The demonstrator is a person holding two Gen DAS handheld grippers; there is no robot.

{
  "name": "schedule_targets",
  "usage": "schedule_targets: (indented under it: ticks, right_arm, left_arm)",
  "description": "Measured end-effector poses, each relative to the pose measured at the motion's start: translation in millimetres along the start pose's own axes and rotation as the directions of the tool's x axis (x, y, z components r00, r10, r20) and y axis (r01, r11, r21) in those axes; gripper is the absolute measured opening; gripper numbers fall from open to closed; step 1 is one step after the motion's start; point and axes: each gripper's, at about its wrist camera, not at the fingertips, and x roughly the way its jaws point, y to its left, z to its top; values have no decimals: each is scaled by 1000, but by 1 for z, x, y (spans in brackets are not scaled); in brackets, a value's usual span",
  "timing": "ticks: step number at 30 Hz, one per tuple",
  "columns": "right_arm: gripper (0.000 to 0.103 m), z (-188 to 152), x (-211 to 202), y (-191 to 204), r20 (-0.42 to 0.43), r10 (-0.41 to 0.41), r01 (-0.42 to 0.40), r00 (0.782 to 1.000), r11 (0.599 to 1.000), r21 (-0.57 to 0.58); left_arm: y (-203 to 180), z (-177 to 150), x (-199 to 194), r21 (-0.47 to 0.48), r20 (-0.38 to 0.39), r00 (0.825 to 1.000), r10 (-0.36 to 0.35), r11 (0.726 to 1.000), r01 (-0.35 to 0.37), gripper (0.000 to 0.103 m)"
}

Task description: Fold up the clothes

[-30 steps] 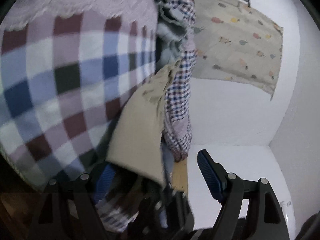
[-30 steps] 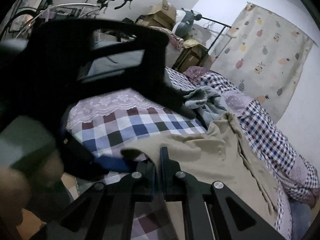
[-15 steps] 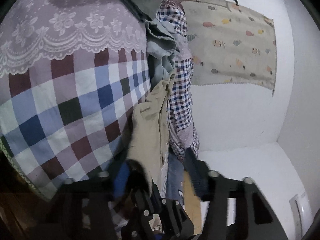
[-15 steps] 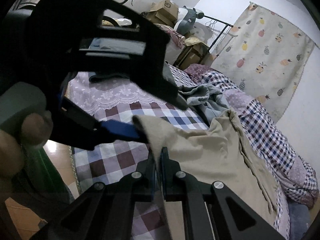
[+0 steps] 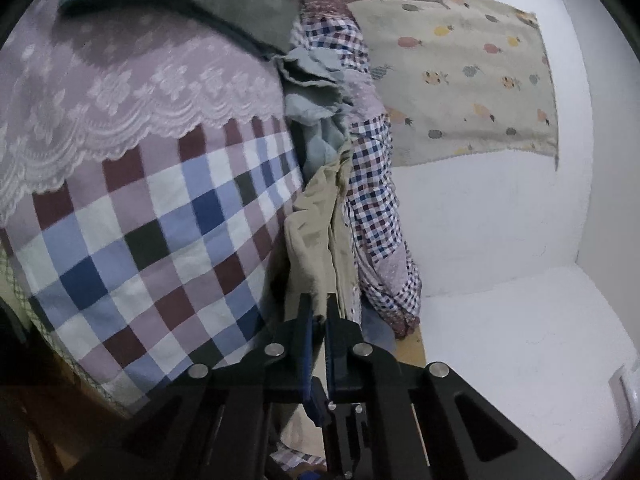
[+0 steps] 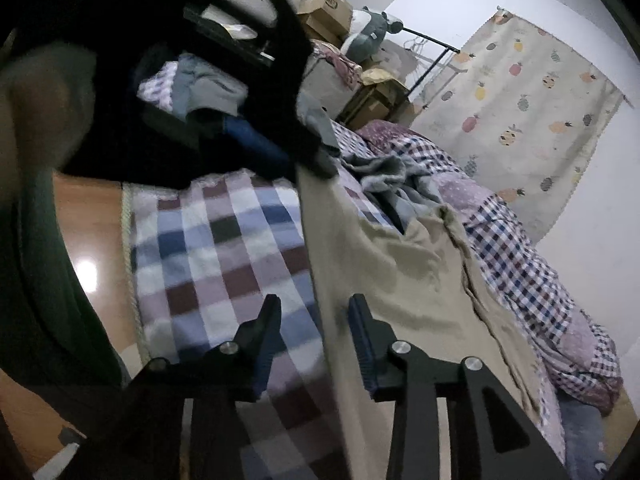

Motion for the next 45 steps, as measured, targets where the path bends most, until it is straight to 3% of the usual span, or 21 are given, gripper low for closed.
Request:
schedule_targets:
  ticks: [7, 12, 20, 26, 33, 36, 38, 45]
  right_arm:
    - [40, -33, -13, -30, -86, -117, 118, 989, 993, 3]
    - [40, -77, -24, -64, -202, -207, 213, 957, 977, 10]
    - [40, -168, -70, -117, -370, -351, 367, 860, 930, -27]
    - [40, -230, -114, -151, -487, -418, 444, 766, 893, -69]
    - [37, -249, -128, -150, -453, -447, 412, 771, 893, -181]
    - [25, -255, -128, -149, -453, -424, 373, 785, 906, -200]
    - [12, -257, -124, -150, -464, -391, 337, 794, 920, -200]
    - [3, -256, -130, -170, -507, -350, 331, 787, 934, -131]
  left_arm:
    - [-34, 1, -10, 107, 8, 1000, -7, 994, 6, 3]
    - [-56, 9, -21, 140, 34, 999, -41, 990, 35, 2]
    - [-88, 20, -22, 173, 47, 994, -95, 981, 85, 2]
    - [-100, 25, -20, 185, 55, 992, -110, 978, 99, 2]
    - [-104, 28, -18, 196, 67, 993, -94, 977, 79, 2]
    - [-106, 29, -19, 205, 72, 994, -84, 976, 68, 2]
    - [-106, 30, -18, 211, 74, 994, -76, 976, 59, 2]
    - [-102, 34, -23, 206, 81, 996, -49, 978, 31, 2]
